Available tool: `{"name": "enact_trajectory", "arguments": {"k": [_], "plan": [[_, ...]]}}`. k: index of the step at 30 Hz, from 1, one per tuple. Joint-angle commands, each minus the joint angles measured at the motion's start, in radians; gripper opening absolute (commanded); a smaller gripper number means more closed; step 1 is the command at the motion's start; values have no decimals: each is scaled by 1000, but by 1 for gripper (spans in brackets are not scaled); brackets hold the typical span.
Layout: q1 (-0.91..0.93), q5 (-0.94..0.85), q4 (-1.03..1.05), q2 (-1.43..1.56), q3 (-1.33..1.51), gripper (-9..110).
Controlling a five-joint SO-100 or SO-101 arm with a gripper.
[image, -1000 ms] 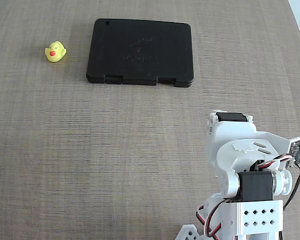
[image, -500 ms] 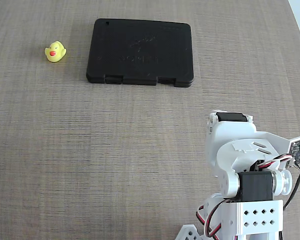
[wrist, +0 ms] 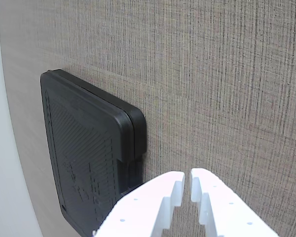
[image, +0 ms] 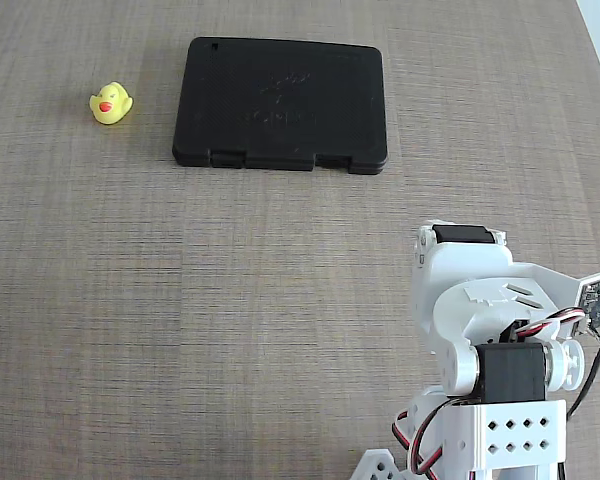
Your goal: Grasp a duck and put it on the black surface.
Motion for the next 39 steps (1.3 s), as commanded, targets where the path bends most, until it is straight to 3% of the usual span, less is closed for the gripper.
{"name": "enact_trajectory", "arguments": {"k": [1, 13, 29, 39], "plan": [[-3, -5, -3, 63, -9, 1], [-6, -12, -5, -43, -48, 1], [-390, 2, 12, -1394, -1100, 29], [-615, 2, 12, -1890, -1560, 31]]}}
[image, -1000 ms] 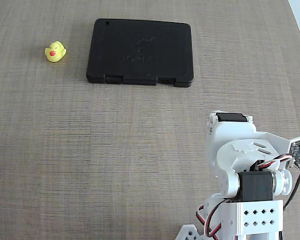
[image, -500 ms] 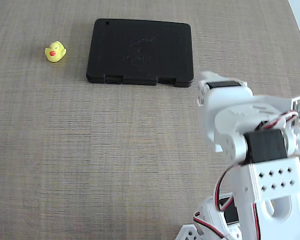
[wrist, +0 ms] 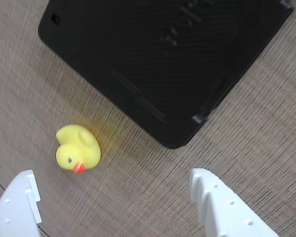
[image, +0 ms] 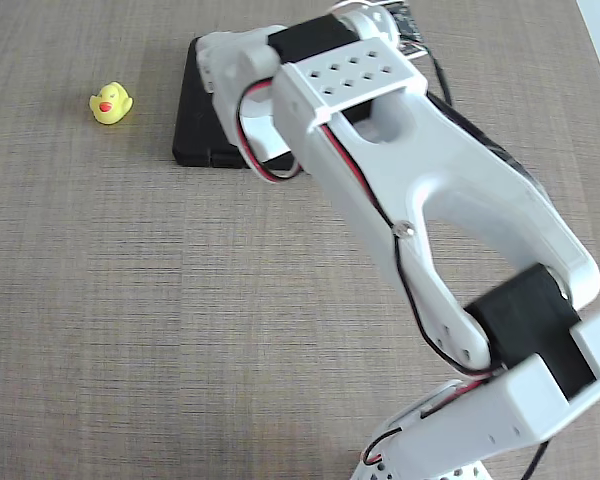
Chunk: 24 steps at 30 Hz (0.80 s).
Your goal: Grasp a duck and put it on the black surface.
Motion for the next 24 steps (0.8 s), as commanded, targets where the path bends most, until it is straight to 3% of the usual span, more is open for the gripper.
{"name": "enact_trajectory", "arguments": {"k": [1, 24], "plan": [[-66, 8, 3, -164, -183, 31], [-161, 11, 91, -695, -839, 31]]}}
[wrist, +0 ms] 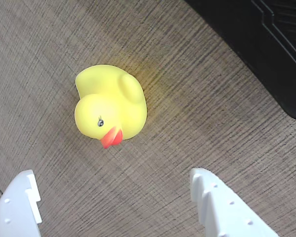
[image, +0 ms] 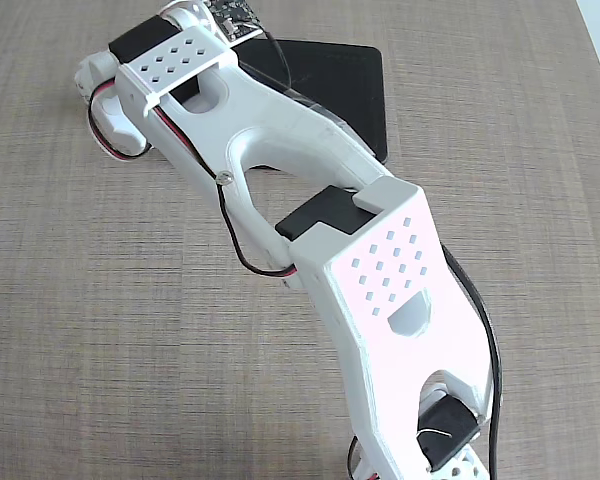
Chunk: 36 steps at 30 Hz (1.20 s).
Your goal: Grasp a duck and put it on the black surface.
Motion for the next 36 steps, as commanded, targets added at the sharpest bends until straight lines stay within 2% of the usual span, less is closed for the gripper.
{"name": "enact_trajectory", "arguments": {"k": [1, 16, 36], "plan": [[-17, 9, 15, -21, -110, 31], [-6, 9, 28, -224, -347, 31], [14, 8, 25, -318, -448, 31]]}}
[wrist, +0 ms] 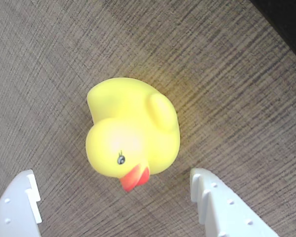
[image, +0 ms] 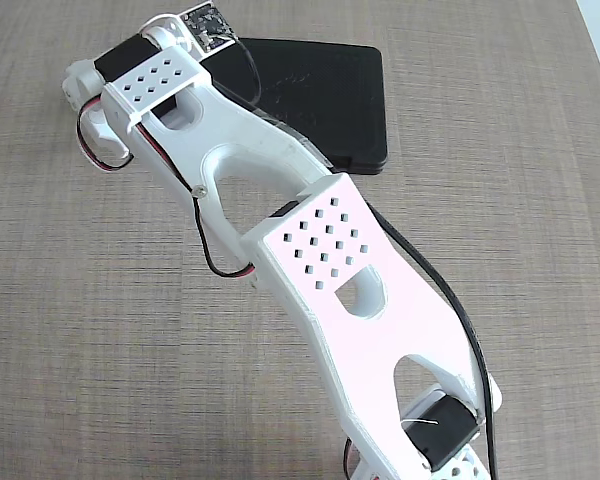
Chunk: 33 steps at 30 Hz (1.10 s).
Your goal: Grasp a duck and put it on the black surface.
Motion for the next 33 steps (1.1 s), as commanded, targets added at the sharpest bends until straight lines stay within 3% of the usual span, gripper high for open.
{"name": "enact_trajectory", "arguments": {"k": [1, 11, 23, 33], "plan": [[25, 8, -2, 21, -43, 31], [29, 8, -3, 21, -43, 30], [29, 8, -11, 21, -43, -1], [29, 8, -11, 21, -43, 1]]}}
